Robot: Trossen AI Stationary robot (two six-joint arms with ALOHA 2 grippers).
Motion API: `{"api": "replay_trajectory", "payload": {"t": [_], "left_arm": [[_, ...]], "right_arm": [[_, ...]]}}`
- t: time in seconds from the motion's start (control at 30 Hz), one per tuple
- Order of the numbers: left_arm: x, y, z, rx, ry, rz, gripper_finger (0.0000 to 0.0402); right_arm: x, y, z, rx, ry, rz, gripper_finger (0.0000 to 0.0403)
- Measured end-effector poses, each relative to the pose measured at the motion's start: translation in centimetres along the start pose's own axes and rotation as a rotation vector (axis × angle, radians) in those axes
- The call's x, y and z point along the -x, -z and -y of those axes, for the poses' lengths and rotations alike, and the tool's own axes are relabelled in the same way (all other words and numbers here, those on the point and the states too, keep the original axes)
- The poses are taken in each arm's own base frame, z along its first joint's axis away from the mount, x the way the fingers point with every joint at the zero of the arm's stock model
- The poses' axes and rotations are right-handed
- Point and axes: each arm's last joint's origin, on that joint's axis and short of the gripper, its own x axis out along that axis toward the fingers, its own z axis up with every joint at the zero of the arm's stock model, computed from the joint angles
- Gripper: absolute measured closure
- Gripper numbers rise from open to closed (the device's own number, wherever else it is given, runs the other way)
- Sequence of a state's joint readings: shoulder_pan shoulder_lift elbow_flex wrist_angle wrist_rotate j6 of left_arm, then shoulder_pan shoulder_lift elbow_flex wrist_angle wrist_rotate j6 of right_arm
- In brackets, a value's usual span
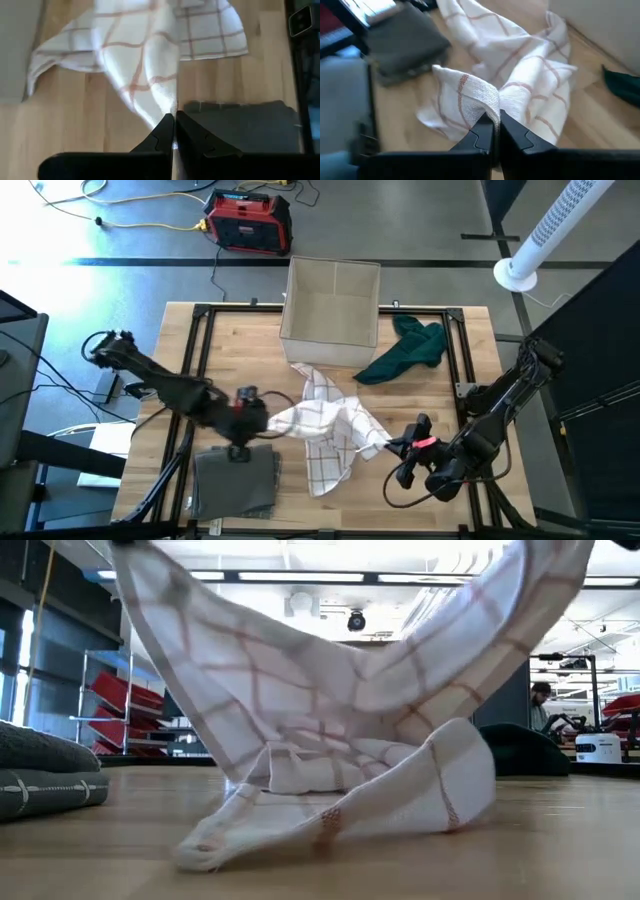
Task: Fold towel
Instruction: Fold the white checkered towel
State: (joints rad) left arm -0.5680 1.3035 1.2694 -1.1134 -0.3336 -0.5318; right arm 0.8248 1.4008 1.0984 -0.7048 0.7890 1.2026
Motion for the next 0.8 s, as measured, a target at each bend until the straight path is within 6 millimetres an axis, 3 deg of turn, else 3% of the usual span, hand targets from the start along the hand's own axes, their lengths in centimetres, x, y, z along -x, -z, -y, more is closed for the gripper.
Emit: {"api": "replay_trajectory", "payload": {"t": [0.13, 0.23, 0.33, 0.6, 0.8], "left_arm": [[1.5, 1.9, -0.5, 0.075, -0.157, -0.005, 0.0400], [1.3, 3.0, -0.7, 0.123, -0.229, -0.043, 0.0400], [-0.4, 4.2, -0.7, 0.125, -0.265, -0.090, 0.0400], [-7.4, 8.7, -1.2, 0.185, -0.187, -0.293, 0.0400], [-10.4, 10.8, -2.2, 0.262, -0.189, -0.302, 0.0400]], "right_arm": [[-0.5, -0.5, 0.9, -0.079, 0.047, -0.073, 0.0402], [-1.7, -0.5, 2.3, -0.135, 0.163, -0.177, 0.0402], [-3.3, -0.6, 3.3, -0.145, 0.256, -0.282, 0.0402], [-8.8, -1.3, 4.1, -0.040, 0.256, -0.476, 0.0403], [-12.0, -1.2, 5.4, 0.081, 0.263, -0.603, 0.0393]]}}
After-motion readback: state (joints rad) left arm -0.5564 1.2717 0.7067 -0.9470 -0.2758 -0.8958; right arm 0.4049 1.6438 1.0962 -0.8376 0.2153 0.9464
